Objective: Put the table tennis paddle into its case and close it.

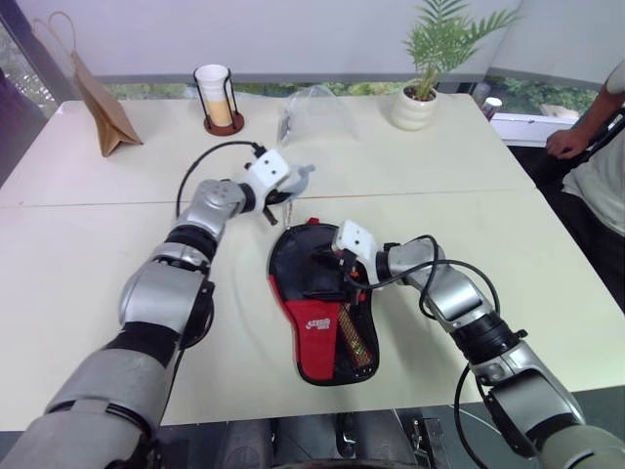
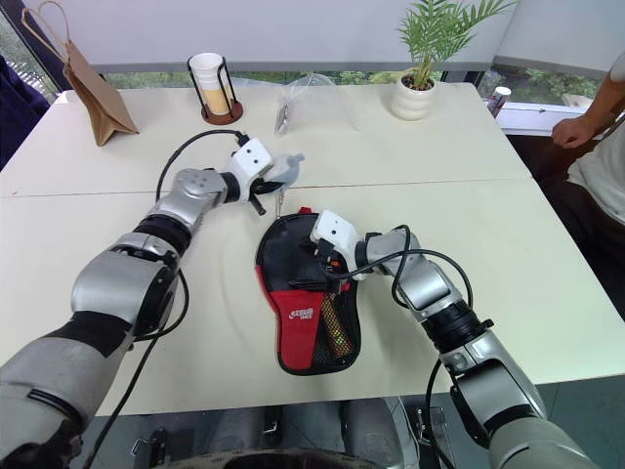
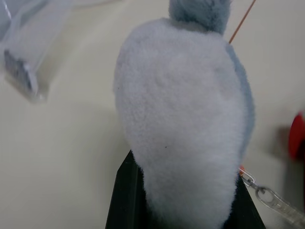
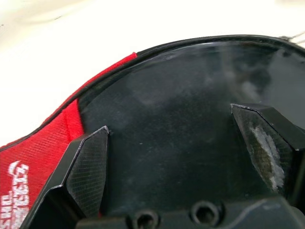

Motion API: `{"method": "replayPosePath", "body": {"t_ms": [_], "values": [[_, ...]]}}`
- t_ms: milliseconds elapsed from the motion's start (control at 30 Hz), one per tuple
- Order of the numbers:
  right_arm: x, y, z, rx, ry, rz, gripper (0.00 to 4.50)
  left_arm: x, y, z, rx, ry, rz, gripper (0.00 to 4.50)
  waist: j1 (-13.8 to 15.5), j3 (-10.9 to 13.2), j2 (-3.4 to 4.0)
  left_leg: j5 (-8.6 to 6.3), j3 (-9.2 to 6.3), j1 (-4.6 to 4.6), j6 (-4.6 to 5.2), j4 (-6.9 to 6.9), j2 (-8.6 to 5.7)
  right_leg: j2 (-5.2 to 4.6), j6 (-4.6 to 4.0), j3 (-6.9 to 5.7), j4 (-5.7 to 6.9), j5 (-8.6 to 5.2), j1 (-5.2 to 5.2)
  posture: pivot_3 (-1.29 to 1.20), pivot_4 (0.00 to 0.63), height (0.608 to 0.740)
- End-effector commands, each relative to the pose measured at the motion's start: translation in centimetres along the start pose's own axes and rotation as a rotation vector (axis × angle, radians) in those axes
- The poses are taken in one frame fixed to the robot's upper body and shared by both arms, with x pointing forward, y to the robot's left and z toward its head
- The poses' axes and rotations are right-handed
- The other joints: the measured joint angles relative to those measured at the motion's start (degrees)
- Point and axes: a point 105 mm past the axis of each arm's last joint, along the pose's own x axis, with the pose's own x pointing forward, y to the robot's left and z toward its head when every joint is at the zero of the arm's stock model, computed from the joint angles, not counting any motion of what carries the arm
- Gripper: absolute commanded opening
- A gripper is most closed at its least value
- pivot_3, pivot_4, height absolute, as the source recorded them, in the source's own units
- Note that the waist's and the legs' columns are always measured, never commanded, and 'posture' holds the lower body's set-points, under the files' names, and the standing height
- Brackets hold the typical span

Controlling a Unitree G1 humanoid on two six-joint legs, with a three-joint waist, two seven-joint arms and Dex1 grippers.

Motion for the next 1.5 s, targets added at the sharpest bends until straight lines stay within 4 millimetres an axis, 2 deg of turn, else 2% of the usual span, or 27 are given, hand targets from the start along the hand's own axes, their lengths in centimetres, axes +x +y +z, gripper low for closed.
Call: {"method": "replayPosePath", "body": {"t_ms": [33,233,500,733,1000,1200,1500], "values": [[0.4,2.8,-5.4,0.124,0.206,0.063,4.50,0.9,0.3,4.4,0.075,-0.101,0.030,0.16,0.0,0.0,0.00,0.00,-0.01,-0.01,0.00,0.00,0.00,0.00,0.00,0.00,-0.01,0.00,0.00,0.00,0.150,0.740],[0.1,3.5,-5.9,0.219,0.239,0.031,4.50,2.7,-2.6,7.2,0.086,-0.165,-0.037,0.16,0.2,0.0,0.00,-0.01,-0.06,-0.03,0.01,0.00,-0.02,0.00,-0.01,-0.02,-0.03,-0.01,0.00,0.00,0.150,0.740],[0.1,4.3,-6.0,0.264,0.263,0.009,4.50,3.8,-5.4,8.8,0.050,-0.218,-0.123,0.16,0.3,0.0,0.01,-0.02,-0.18,-0.09,0.03,0.03,-0.05,-0.02,-0.02,-0.08,-0.09,-0.01,0.04,0.00,0.150,0.740],[0.1,4.4,-6.1,0.271,0.270,-0.002,4.50,4.0,-7.6,10.5,-0.067,-0.305,-0.243,0.16,0.3,0.0,0.01,-0.02,-0.24,-0.11,0.03,0.03,-0.05,-0.02,-0.03,-0.12,-0.11,-0.02,0.05,0.00,0.150,0.740],[-0.1,4.4,-6.4,0.268,0.281,-0.008,4.50,4.0,-8.4,11.2,-0.121,-0.343,-0.296,0.16,0.3,0.0,0.02,-0.02,-0.29,-0.11,0.04,0.03,-0.05,-0.02,-0.03,-0.16,-0.12,-0.03,0.08,0.00,0.150,0.740],[-0.2,4.2,-6.5,0.259,0.286,-0.012,4.50,4.2,-8.6,10.5,-0.062,-0.315,-0.282,0.16,0.3,0.0,0.03,-0.02,-0.32,-0.11,0.04,0.04,-0.06,-0.02,-0.03,-0.18,-0.12,-0.02,0.09,0.00,0.150,0.740],[-0.3,3.8,-6.6,0.242,0.293,-0.011,4.50,3.6,-8.2,9.3,-0.049,-0.292,-0.323,4.45,0.2,-0.1,0.04,-0.03,-0.35,-0.11,0.04,0.04,-0.06,-0.02,-0.04,-0.20,-0.13,-0.03,0.11,0.00,0.150,0.740]]}}
